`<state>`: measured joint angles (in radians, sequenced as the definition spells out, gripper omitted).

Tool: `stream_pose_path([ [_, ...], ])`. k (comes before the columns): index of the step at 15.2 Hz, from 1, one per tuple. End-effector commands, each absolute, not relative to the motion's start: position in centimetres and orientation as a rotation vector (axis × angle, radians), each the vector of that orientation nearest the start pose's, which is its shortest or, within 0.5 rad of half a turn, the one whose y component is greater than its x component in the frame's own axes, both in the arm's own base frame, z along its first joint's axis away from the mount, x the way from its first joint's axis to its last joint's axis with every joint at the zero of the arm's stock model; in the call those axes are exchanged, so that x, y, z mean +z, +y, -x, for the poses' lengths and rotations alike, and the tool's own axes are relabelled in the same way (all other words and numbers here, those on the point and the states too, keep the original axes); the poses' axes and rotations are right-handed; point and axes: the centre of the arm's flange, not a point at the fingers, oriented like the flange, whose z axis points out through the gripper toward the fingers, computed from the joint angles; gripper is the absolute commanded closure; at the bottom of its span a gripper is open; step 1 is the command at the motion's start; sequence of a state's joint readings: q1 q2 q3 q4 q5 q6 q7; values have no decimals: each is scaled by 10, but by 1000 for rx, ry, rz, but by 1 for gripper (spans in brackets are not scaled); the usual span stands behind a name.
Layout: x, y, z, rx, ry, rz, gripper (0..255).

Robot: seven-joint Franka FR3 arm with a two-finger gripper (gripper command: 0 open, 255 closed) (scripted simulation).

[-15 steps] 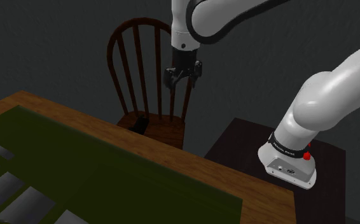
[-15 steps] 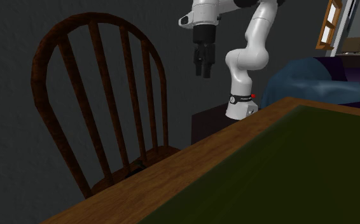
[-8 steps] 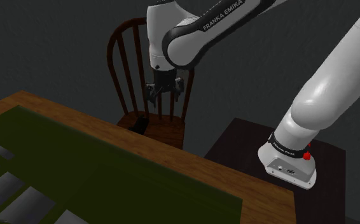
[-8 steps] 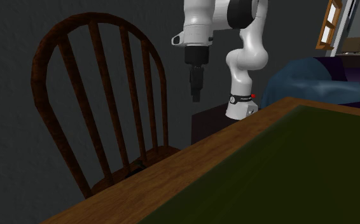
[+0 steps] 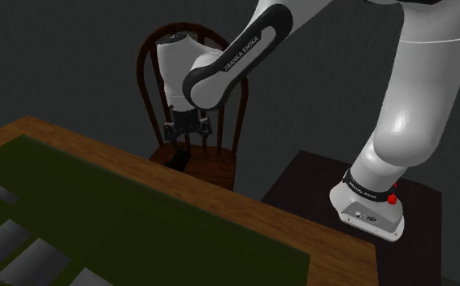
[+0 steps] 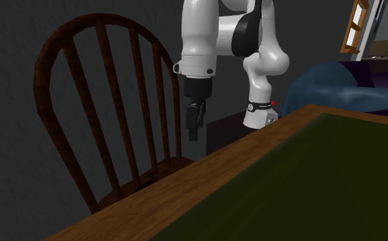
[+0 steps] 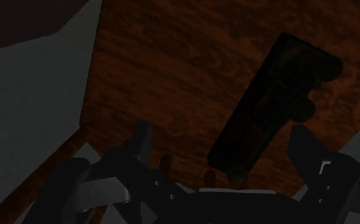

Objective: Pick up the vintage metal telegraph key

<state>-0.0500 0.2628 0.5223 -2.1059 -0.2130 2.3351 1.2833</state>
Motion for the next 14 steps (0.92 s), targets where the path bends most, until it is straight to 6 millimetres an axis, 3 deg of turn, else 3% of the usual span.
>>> stream_pose_path([
  [1, 288, 261, -533, -42, 1135, 2945, 0],
  [11, 197, 281, -627, -46, 1520, 2801, 0],
  [14, 182, 281, -627, -46, 1520, 2801, 0],
])
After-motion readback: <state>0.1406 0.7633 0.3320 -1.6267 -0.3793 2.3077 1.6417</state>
